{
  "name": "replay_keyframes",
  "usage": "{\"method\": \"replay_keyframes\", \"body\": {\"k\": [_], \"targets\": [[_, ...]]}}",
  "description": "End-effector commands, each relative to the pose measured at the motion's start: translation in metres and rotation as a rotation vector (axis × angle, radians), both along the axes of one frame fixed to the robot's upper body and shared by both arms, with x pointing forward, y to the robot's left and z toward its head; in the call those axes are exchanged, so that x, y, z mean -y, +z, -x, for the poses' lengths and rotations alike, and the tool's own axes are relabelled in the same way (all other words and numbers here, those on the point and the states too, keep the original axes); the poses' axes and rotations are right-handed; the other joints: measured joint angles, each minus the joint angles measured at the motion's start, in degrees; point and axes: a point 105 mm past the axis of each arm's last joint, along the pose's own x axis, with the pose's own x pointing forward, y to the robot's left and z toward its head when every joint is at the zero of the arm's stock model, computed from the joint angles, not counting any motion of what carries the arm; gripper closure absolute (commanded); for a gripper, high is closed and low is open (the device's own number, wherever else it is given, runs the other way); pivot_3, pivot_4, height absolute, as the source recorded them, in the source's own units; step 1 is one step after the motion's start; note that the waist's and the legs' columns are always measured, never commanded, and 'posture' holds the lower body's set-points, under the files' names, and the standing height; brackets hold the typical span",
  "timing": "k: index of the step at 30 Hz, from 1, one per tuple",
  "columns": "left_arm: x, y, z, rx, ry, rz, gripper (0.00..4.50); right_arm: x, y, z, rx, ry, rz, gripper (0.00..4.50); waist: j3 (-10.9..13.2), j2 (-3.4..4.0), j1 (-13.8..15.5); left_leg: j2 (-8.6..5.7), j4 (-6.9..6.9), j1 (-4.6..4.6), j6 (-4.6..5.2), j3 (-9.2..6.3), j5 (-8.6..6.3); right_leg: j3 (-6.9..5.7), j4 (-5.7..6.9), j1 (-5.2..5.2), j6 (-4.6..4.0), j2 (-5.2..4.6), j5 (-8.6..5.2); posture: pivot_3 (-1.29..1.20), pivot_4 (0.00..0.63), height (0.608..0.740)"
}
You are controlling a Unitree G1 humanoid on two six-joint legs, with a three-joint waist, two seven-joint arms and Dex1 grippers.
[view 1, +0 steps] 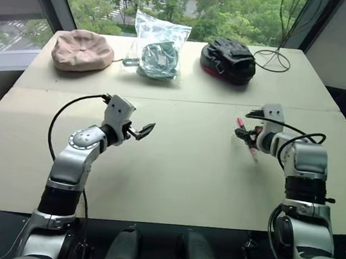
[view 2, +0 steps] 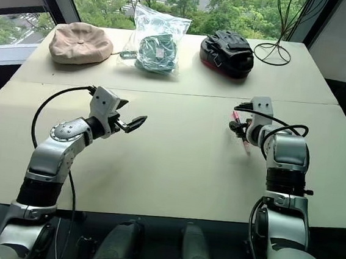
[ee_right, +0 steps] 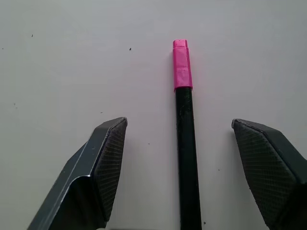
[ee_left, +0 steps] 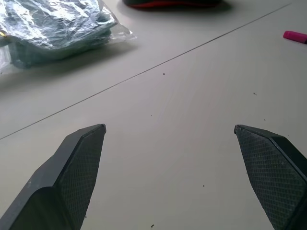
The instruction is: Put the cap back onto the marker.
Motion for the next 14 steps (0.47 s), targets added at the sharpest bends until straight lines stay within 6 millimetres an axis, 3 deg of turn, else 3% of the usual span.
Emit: {"method": "replay_keyframes", "body": {"k": [1,3,5,9,14], "targets": [[-0.014,0.019,-0.001,0.078,0.038,0.028,0.0,0.009,0.036,-0.01,0.182,0.024,0.095,0.04,0.0,0.0,0.0,0.0,0.0,0.0,0.0,0.0,0.0,0.0,0.0,0.0,0.0,0.0,0.0,0.0,0.15,0.74],[-0.025,0.023,0.0,0.097,0.063,0.041,0.0,0.008,0.059,-0.013,0.327,0.086,0.153,0.04,0.0,0.0,-0.1,-0.01,-0.02,0.0,0.0,0.02,0.0,-0.02,-0.01,-0.01,0.0,0.01,0.0,0.0,0.15,0.74],[-0.036,0.024,0.005,0.102,0.075,0.053,0.0,-0.011,0.072,-0.005,0.415,0.231,0.086,0.04,0.0,0.0,-0.3,-0.01,-0.06,0.03,0.0,0.04,0.0,-0.02,-0.05,-0.01,0.0,0.04,0.0,0.0,0.15,0.74],[-0.054,0.016,0.022,0.072,0.067,0.015,0.0,-0.029,0.065,0.018,0.411,0.398,0.014,0.04,0.0,-0.01,-0.3,0.17,-0.14,0.04,0.01,0.0,-0.01,-0.01,-0.16,0.01,0.0,0.18,-0.01,0.0,0.15,0.74],[-0.076,0.008,0.05,0.019,0.053,-0.024,0.0,-0.039,0.055,0.046,0.366,0.458,-0.049,0.04,0.0,0.0,0.1,0.37,-0.18,0.01,0.01,0.02,-0.01,0.02,-0.25,0.01,-0.02,0.1,-0.01,0.0,0.15,0.74]]}}
